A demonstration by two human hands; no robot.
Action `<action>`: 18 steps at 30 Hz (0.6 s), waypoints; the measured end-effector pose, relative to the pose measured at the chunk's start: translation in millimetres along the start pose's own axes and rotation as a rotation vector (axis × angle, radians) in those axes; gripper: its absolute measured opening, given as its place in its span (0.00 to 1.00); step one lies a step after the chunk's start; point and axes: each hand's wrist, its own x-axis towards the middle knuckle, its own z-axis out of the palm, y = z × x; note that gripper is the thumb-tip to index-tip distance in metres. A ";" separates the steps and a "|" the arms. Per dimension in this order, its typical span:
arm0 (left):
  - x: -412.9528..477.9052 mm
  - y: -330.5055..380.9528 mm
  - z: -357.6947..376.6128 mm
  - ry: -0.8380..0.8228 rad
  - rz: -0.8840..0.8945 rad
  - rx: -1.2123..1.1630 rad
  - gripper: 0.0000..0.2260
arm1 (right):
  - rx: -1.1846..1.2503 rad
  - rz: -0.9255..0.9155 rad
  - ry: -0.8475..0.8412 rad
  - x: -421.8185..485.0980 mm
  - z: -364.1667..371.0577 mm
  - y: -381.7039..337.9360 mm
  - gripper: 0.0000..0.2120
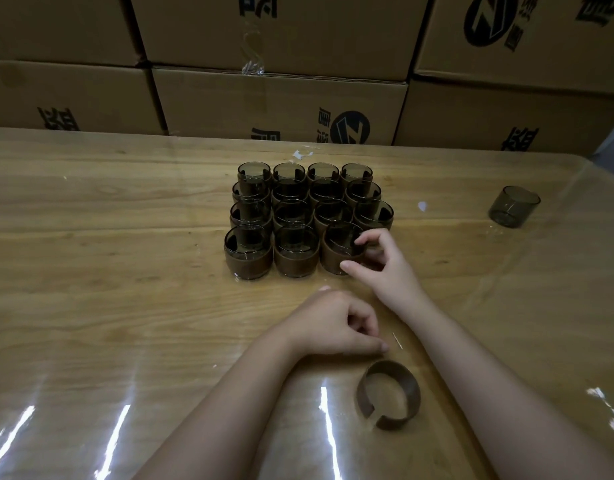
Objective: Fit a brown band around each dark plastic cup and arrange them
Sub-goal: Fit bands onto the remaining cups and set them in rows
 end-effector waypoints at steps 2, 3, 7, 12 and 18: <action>0.4 0.1 -0.1 -0.010 0.011 0.000 0.08 | -0.009 -0.011 -0.012 0.1 1.1 4.9 0.19; 0.6 0.1 -0.1 -0.012 0.013 -0.001 0.08 | -0.012 -0.018 -0.008 0.4 1.2 6.8 0.21; 0.7 0.1 0.6 -0.005 0.010 -0.018 0.10 | 0.011 0.003 0.002 1.9 1.3 11.7 0.35; 0.0 -1.4 1.4 0.000 0.022 -0.025 0.12 | -0.001 0.001 -0.028 4.2 1.7 17.4 0.32; -1.1 3.5 1.8 -0.036 -0.001 -0.031 0.24 | -0.080 0.012 -0.075 4.8 -0.4 19.9 0.32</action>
